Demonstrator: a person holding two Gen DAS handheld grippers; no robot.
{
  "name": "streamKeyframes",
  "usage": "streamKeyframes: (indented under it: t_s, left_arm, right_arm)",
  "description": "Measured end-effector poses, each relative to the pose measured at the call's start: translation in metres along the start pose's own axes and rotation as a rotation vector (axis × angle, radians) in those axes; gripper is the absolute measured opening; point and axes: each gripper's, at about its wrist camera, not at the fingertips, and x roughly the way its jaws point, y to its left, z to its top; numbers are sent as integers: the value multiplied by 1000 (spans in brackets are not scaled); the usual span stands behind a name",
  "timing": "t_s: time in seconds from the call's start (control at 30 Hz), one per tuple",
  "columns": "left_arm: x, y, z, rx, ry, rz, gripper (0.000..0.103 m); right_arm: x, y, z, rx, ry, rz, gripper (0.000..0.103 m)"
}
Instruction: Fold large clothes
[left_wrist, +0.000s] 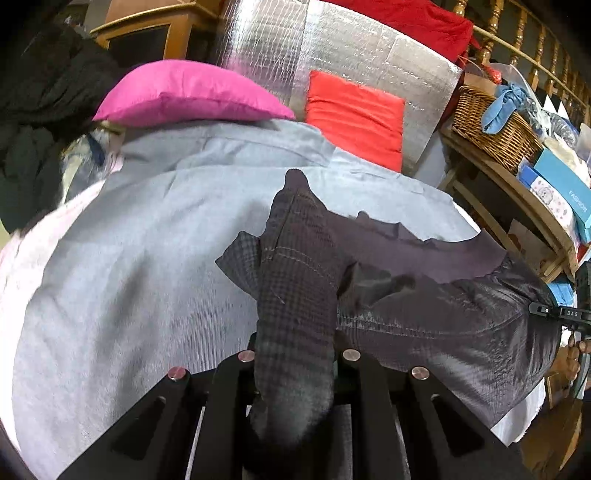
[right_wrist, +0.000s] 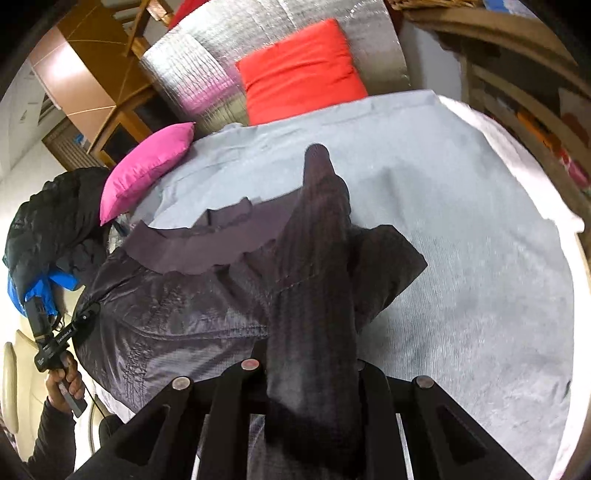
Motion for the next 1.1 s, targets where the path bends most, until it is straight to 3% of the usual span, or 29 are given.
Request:
streamKeyframes:
  t_s: [0.4, 0.53, 0.63, 0.73, 0.77, 0.87, 0.97, 1.1]
  left_arm:
    - [20, 13, -24, -54, 58, -7, 17]
    - [29, 20, -32, -79, 82, -11, 20]
    - [35, 29, -38, -112, 95, -6, 33]
    - [36, 39, -42, -157, 109, -6, 52]
    - [34, 43, -44, -173, 106, -6, 56]
    - [25, 47, -43, -170, 102, -12, 56]
    - [12, 52, -36, -149, 88, 0, 58]
    - [2, 57, -17, -134, 60, 9, 64]
  right_arm:
    - [21, -21, -15, 45, 29, 12, 16]
    - [29, -31, -19, 65, 40, 22, 21]
    - [33, -40, -23, 96, 39, 31, 33]
    - [35, -52, -29, 129, 44, -6, 62]
    - [34, -55, -31, 136, 41, -12, 62]
    - [29, -65, -35, 174, 40, 21, 62]
    - [18, -65, -33, 160, 26, -1, 62]
    - [-5, -62, -19, 141, -39, -25, 62]
